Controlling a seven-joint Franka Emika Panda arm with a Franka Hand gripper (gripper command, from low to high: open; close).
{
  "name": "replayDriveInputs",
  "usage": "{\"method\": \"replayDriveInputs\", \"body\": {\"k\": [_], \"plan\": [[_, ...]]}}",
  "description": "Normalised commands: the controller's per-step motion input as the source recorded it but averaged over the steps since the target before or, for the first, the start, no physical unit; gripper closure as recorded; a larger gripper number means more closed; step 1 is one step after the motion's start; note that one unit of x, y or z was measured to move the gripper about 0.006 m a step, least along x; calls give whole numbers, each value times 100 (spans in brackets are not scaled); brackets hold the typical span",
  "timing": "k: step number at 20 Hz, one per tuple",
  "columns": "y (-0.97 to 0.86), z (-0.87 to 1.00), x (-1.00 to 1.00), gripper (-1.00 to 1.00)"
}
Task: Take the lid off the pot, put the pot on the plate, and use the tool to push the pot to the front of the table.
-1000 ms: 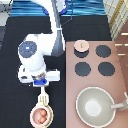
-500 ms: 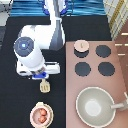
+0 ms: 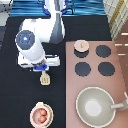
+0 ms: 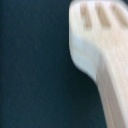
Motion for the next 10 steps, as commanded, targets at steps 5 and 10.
{"method": "replayDriveInputs", "body": {"k": [5,10], "plan": [[-10,-71,-100,100],[5,15,-84,-100]]}}
